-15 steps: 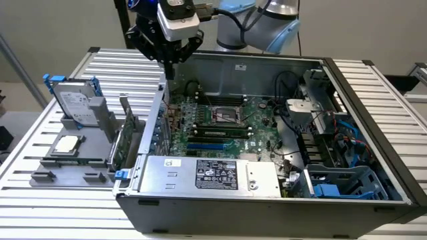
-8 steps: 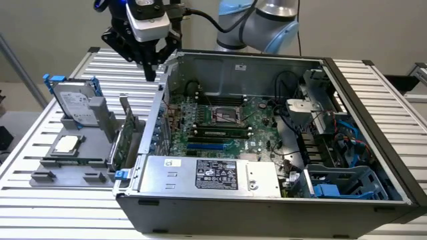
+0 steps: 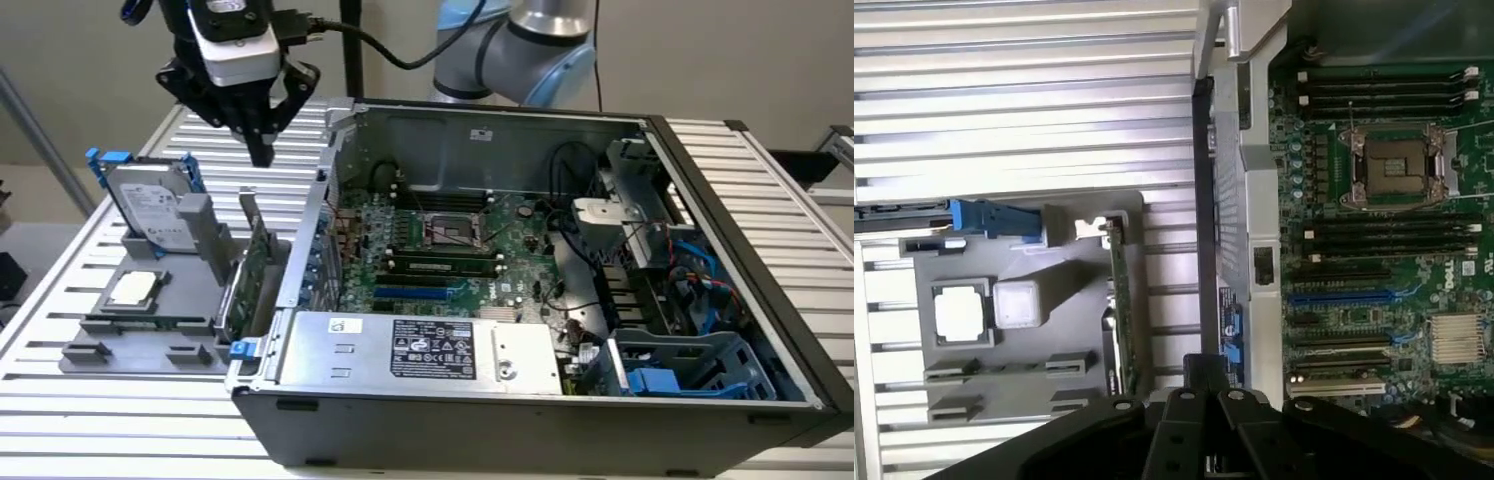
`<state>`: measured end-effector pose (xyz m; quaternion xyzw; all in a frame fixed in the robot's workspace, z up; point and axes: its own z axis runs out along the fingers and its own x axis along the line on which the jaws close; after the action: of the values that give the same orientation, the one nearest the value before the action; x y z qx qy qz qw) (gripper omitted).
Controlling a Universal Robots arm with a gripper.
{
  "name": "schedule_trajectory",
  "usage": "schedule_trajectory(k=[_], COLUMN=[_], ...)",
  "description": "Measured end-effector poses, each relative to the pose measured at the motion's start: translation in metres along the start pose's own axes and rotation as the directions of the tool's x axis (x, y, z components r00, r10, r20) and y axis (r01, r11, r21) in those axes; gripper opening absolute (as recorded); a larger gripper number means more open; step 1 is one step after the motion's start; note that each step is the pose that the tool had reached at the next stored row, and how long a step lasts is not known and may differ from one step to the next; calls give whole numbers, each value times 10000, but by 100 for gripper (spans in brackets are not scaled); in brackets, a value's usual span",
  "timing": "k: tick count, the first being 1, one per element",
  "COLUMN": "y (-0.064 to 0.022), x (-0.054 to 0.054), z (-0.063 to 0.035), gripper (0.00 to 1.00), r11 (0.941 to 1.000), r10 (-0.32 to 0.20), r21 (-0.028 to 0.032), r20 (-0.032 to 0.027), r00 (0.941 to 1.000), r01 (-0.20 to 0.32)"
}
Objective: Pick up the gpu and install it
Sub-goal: 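Reach for the gpu, then pick up the gpu and move the gpu toward the slot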
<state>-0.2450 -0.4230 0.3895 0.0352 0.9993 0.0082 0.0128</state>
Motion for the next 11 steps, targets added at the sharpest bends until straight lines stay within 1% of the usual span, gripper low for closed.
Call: schedule_trajectory(k=[4,11], y=[-15,-40], x=[184,504], z=[44,161], gripper=[0,0], r11=[10000,10000], r10=[-1,-1], r21=[25,31], r20=[1,1], r00=[10000,10000], r01=[1,1])
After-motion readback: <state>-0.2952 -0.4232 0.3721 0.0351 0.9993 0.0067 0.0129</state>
